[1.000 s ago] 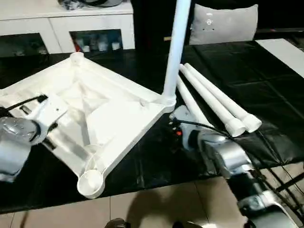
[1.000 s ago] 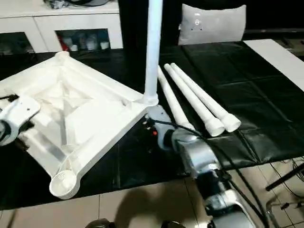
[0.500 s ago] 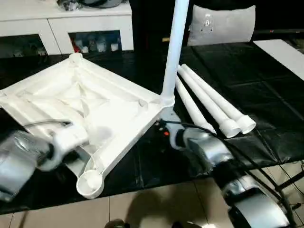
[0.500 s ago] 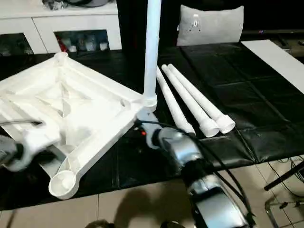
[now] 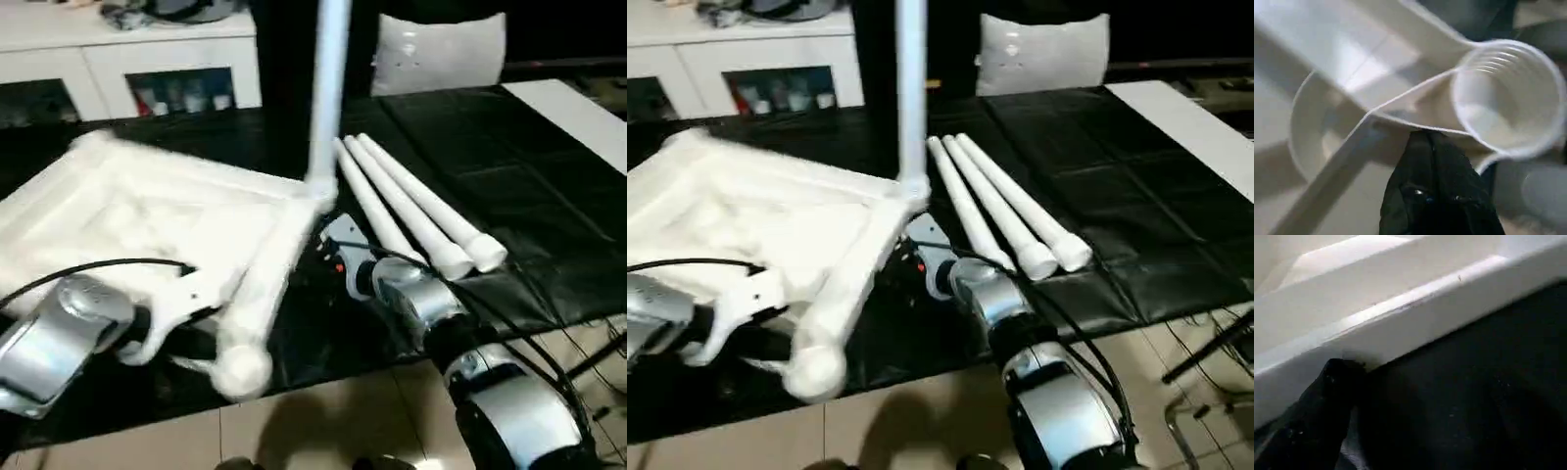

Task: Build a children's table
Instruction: Rotate table base

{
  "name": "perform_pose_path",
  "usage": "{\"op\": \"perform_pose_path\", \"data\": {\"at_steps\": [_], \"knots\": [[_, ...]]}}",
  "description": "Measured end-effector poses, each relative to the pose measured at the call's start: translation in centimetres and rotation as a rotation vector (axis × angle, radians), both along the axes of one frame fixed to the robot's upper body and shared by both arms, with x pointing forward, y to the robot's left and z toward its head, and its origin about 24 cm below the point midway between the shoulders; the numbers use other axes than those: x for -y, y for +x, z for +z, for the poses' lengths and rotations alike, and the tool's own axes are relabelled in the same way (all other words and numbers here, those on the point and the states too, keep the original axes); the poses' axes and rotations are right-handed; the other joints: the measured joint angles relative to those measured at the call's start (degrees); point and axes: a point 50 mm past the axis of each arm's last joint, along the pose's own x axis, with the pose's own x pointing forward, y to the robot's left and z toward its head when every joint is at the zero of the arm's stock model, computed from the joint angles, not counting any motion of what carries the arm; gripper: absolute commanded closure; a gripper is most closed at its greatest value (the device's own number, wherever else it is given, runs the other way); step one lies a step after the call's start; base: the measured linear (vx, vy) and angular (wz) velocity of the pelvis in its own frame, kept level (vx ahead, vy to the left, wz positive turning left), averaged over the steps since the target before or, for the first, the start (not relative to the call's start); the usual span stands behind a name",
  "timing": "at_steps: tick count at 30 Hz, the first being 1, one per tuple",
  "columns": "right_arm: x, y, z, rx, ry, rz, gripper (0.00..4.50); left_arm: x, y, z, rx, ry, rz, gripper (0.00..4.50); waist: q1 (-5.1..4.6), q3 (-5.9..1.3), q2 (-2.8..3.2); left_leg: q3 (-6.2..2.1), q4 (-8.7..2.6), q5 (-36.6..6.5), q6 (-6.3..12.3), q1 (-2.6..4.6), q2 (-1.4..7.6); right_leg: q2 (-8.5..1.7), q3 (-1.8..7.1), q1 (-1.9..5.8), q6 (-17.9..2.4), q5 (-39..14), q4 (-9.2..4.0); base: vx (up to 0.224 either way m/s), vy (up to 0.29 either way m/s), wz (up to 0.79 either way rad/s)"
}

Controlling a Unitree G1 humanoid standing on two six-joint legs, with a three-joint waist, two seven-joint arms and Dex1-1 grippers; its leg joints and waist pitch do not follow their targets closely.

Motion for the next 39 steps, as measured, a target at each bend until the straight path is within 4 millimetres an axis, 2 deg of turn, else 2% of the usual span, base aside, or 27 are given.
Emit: {"op": "perform_pose_path", "data": {"at_steps": [3, 7, 11, 13, 15, 20, 21, 25, 31, 36, 39], "knots": [[-0.2, 0.3, 0.3, 0.011, 0.022, -0.018, 0.00, 1.3, 0.6, -0.5, 0.011, -0.071, -0.014, 4.43, -0.36, 0.00, 0.01, 0.00, 0.01, 0.0, -0.05, -0.02, 0.01, 0.02, 0.01, -0.01, 0.0, 0.0, 0.02, 0.000, 0.000, 0.00], [-0.2, 0.9, 1.0, 0.062, 0.033, -0.057, 0.00, 3.1, 3.2, -1.4, 0.144, -0.107, 0.057, 4.43, -0.29, -0.01, -0.02, 0.01, 0.07, 0.0, -0.05, -0.02, 0.00, 0.01, 0.02, 0.01, 0.0, 0.0, 0.02, 0.000, 0.000, 0.00], [-0.7, 1.4, 2.1, 0.125, 0.060, -0.070, 0.00, 3.9, 5.5, -2.0, 0.276, -0.075, 0.175, 4.43, -0.26, -0.01, -0.01, 0.01, 0.04, 0.0, -0.05, -0.01, 0.02, 0.03, 0.00, -0.03, 0.0, 0.0, 0.06, 0.000, 0.000, 0.00], [-1.7, 1.5, 2.9, 0.160, 0.082, -0.051, 0.00, 4.0, 6.6, -1.7, 0.350, -0.048, 0.221, 4.43, -0.31, -0.01, -0.02, -0.01, 0.04, 0.0, -0.07, -0.11, 0.06, 0.08, 0.00, -0.09, 0.0, 0.0, 0.06, 0.000, 0.000, 0.00], [-1.7, 1.6, 3.5, 0.187, 0.093, -0.048, 0.00, 4.0, 7.2, -1.1, 0.409, -0.038, 0.220, 4.43, 0.06, -0.01, -0.02, -0.01, 0.02, 0.0, -0.07, -0.12, 0.05, 0.07, 0.00, -0.10, 0.0, -0.1, 0.04, 0.000, 0.000, 0.00], [1.2, 3.2, 5.9, 0.295, 0.086, -0.204, 0.00, 3.1, 7.2, -2.0, 0.422, -0.011, 0.209, 4.43, 1.31, -0.01, -0.02, 0.02, 0.03, 0.0, -0.05, -0.23, 0.01, 0.02, 0.00, -0.15, 0.0, -0.1, 0.00, 0.000, 0.000, 0.00], [1.9, 3.7, 6.3, 0.287, 0.056, -0.276, 0.00, 3.1, 7.0, -2.1, 0.419, -0.023, 0.202, 4.27, 1.37, -0.01, -0.02, 0.03, 0.02, 0.0, -0.05, -0.22, 0.01, 0.02, 0.01, -0.16, 0.0, -0.1, 0.01, 0.000, 0.000, 0.00], [5.0, 4.8, 7.2, 0.185, -0.060, -0.461, 0.00, 3.7, 6.0, -2.0, 0.388, -0.105, 0.163, 3.94, 1.36, -0.01, -0.02, 0.04, 0.02, 0.0, -0.07, -0.16, 0.01, 0.02, 0.01, -0.15, 0.0, -0.1, 0.07, 0.000, 0.000, 0.00], [8.0, 4.5, 6.5, -0.041, -0.135, -0.527, 0.00, 4.2, 5.0, -0.5, 0.377, -0.222, 0.131, 3.41, 1.19, -0.01, -0.01, 0.05, 0.02, 0.0, -0.07, -0.14, 0.02, 0.02, 0.02, -0.15, 0.0, -0.1, 0.12, 0.000, 0.000, 0.00], [8.1, 3.7, 5.5, -0.198, -0.151, -0.503, 0.00, 4.9, 4.7, 0.5, 0.389, -0.277, 0.106, 3.10, 1.02, -0.01, -0.01, 0.07, 0.02, 0.0, -0.08, -0.12, 0.02, 0.03, 0.02, -0.16, 0.0, -0.1, 0.17, 0.000, 0.000, 0.00], [7.9, 3.3, 5.1, -0.263, -0.129, -0.489, 0.36, 5.3, 4.5, 1.1, 0.391, -0.316, 0.104, 2.80, 1.15, -0.01, -0.02, 0.07, 0.03, 0.0, -0.09, -0.10, 0.03, 0.02, 0.02, -0.16, 0.0, -0.1, 0.19, 0.000, 0.000, 0.00]]}}
